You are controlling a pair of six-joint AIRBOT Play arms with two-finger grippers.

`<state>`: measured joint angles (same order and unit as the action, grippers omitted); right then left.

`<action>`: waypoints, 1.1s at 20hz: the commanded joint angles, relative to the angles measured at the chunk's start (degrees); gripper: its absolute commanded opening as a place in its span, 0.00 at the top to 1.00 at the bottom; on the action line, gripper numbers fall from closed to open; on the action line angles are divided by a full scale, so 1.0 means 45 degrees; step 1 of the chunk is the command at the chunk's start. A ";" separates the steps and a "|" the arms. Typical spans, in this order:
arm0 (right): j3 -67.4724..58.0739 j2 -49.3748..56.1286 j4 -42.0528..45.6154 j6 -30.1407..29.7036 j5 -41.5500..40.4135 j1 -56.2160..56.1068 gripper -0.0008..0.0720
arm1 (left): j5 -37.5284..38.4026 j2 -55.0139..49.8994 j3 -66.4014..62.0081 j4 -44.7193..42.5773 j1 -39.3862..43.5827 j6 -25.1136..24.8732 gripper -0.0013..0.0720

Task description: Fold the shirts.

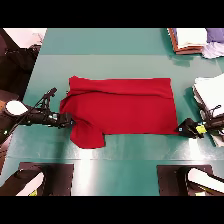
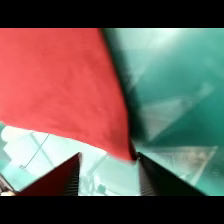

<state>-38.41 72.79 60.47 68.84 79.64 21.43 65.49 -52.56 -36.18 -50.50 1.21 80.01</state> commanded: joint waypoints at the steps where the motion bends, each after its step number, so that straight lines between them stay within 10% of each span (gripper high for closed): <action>1: -0.0199 0.0291 0.0131 -0.0083 -0.0661 -0.0622 0.61 | 0.0034 0.0024 -0.0053 -0.0039 -0.0005 -0.0170 0.95; 4: -0.0699 0.0282 0.0291 -0.0083 0.0058 -0.0991 0.96 | 0.0908 0.0034 -0.0170 -0.1350 -0.0005 0.0107 0.95; 15: 0.0180 -0.6411 0.3512 0.0923 0.3016 -0.1010 0.96 | 0.7451 0.5931 -0.0491 -0.3225 -0.0005 0.2254 0.95; 22: -0.2642 -0.4765 0.3478 0.1413 0.1603 -0.3050 0.96 | 0.2584 0.3492 -0.1069 -0.2356 -0.0005 0.1423 0.95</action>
<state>-45.15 47.46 75.72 74.22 90.19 11.18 86.50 -32.21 -39.44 -62.15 1.23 88.64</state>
